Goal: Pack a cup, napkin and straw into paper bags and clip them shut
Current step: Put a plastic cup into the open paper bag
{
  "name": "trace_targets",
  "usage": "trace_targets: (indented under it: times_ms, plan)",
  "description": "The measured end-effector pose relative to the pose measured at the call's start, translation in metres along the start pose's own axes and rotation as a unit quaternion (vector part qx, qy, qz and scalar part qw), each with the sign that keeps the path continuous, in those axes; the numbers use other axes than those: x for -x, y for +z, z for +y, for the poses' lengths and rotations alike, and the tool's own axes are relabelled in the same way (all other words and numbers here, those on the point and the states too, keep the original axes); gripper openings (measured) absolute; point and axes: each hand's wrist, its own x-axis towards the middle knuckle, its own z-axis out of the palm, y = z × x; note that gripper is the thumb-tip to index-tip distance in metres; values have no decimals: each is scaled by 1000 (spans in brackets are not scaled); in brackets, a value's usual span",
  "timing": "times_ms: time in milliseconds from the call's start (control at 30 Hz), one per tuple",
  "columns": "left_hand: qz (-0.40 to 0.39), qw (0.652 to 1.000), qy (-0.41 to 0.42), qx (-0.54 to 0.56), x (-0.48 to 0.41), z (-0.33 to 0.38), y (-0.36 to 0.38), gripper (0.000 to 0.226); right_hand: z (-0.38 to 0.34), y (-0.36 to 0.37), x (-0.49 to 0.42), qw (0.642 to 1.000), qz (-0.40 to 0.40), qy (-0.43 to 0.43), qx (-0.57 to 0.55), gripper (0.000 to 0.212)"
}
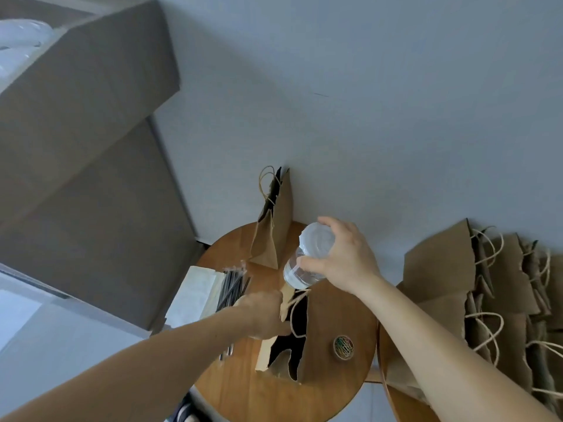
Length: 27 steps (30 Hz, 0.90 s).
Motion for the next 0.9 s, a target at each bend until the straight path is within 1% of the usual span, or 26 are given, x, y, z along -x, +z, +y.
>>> trace_targets:
  times_ms: [67, 133, 200, 267, 400, 500, 567, 633, 667, 733, 833, 900]
  plan:
    - [35, 998, -33, 41, -3, 1, 5, 39, 1, 4, 3, 1000, 3, 3, -4, 93]
    - [56, 994, -65, 73, -5, -4, 7, 30, 6, 8, 10, 1000, 0, 7, -9, 91]
    - [54, 989, -89, 103, -7, -14, 9, 27, 12, 9, 17, 1000, -7, 9, -10, 90]
    - [44, 978, -115, 170, -11, -27, 11, 28, 19, 8, 24, 1000, -20, 3, 4, 91]
    - [25, 935, -180, 305, -11, -40, 10, 32, 28, 8, 37, 996, -52, -21, 63, 91]
    - [10, 906, -187, 379, -7, -37, 9, 27, 30, 12, 45, 986, -97, -70, 119, 90]
    - [2, 906, -173, 386, -4, -30, 9, 25, 27, 23, 47, 970, -137, -118, 164, 90]
    - [5, 921, -149, 361, -3, -22, 11, 28, 23, 41, 45, 947, -186, -150, 214, 93]
    - [5, 927, -137, 348, -2, -19, 11, 29, 21, 51, 43, 936, -210, -153, 239, 94]
    - [7, 936, -119, 330, 0, -15, 11, 28, 21, 73, 37, 920, -250, -124, 276, 95]
    - [30, 944, -108, 309, 7, -16, 11, 22, 28, 106, 28, 913, -284, -30, 292, 89]
    - [45, 961, -103, 255, 11, -19, 10, 23, 37, 131, 22, 904, -301, 18, 302, 88]
